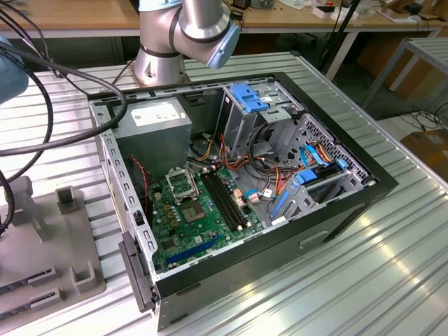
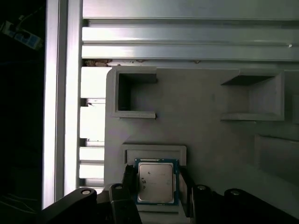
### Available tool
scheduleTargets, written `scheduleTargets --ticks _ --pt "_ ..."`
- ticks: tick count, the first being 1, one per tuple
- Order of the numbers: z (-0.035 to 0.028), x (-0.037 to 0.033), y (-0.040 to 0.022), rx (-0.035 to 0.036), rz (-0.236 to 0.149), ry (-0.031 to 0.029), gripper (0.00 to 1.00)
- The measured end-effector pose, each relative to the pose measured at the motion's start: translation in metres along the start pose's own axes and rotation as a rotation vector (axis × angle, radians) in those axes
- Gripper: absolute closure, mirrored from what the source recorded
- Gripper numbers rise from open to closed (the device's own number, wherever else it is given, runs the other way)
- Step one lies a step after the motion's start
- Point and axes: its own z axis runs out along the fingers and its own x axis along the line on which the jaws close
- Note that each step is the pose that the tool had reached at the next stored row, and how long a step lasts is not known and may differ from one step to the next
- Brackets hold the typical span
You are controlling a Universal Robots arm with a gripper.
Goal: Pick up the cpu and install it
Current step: 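Pick up the cpu and move it towards the insertion slot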
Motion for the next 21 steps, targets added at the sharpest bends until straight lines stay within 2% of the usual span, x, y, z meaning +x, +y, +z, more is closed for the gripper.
scheduleTargets --ticks 7,15,17,18,21 --pt "0.0000 0.0006 -0.0029 -0.0017 0.000 -0.0001 0.53" --pt "0.0000 0.0006 -0.0031 -0.0019 0.000 -0.0001 0.53" --pt "0.0000 0.0006 -0.0031 -0.0019 0.000 -0.0001 0.51" --pt "0.0000 0.0006 -0.0031 -0.0019 0.000 -0.0001 0.45" --pt "0.0000 0.0006 -0.0031 -0.0019 0.000 0.0000 0.45"
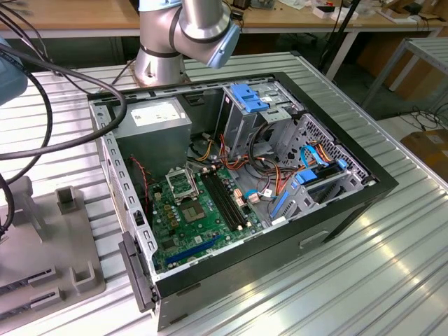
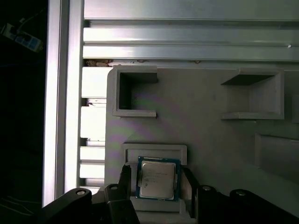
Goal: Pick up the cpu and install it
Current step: 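Pick up the cpu and move it towards the insertion slot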
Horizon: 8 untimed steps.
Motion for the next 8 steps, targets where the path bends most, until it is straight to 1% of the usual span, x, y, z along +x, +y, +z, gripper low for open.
scheduleTargets --ticks 4,8 --pt "0.0001 0.0000 0.0000 -0.0002 0.002 -0.0003 0.45" --pt "0.0002 0.0000 0.0000 -0.0009 0.017 -0.0012 0.45"
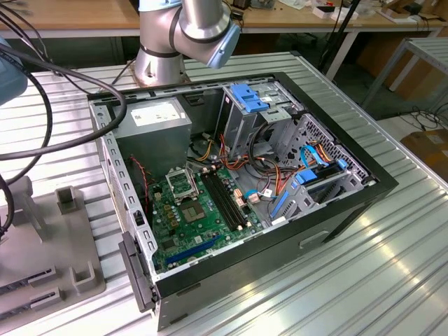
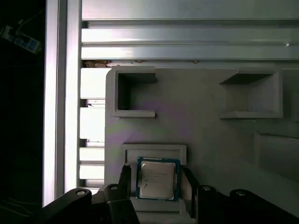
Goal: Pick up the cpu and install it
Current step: 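Pick up the cpu and move it towards the insertion slot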
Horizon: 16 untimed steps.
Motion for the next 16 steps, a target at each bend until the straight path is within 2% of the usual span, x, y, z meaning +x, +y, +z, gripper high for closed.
scheduleTargets --ticks 14,15,16 --pt "0.0025 -0.0001 -0.0003 -0.0014 0.040 -0.0025 0.45" --pt "0.0027 -0.0003 -0.0003 0.0002 0.042 -0.0030 0.45" --pt "0.0029 -0.0002 -0.0002 0.0053 0.045 -0.0034 0.45"
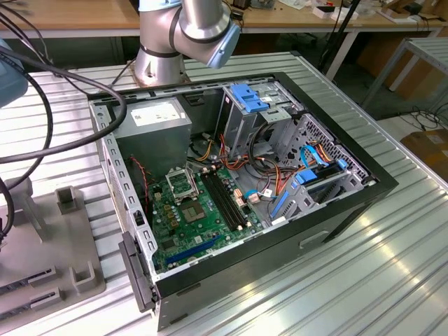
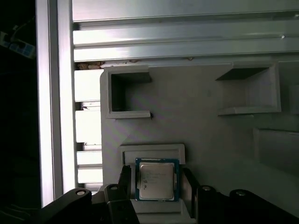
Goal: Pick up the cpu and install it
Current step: 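Pick up the cpu and move it towards the insertion slot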
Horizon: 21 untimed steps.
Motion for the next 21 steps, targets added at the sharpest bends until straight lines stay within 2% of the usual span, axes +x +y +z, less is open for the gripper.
scheduleTargets --ticks 2,4,17,18,21 --pt "0.0000 0.0000 0.0003 0.0069 0.002 -0.0004 0.45" --pt "0.0000 0.0000 0.0008 0.0091 0.004 -0.0005 0.45" --pt "0.0022 -0.0002 0.0013 0.0104 0.005 -0.0005 0.45" --pt "0.0024 -0.0002 0.0013 0.0119 0.005 -0.0008 0.45" --pt "0.0026 -0.0002 0.0013 0.0229 0.006 -0.0014 0.45"
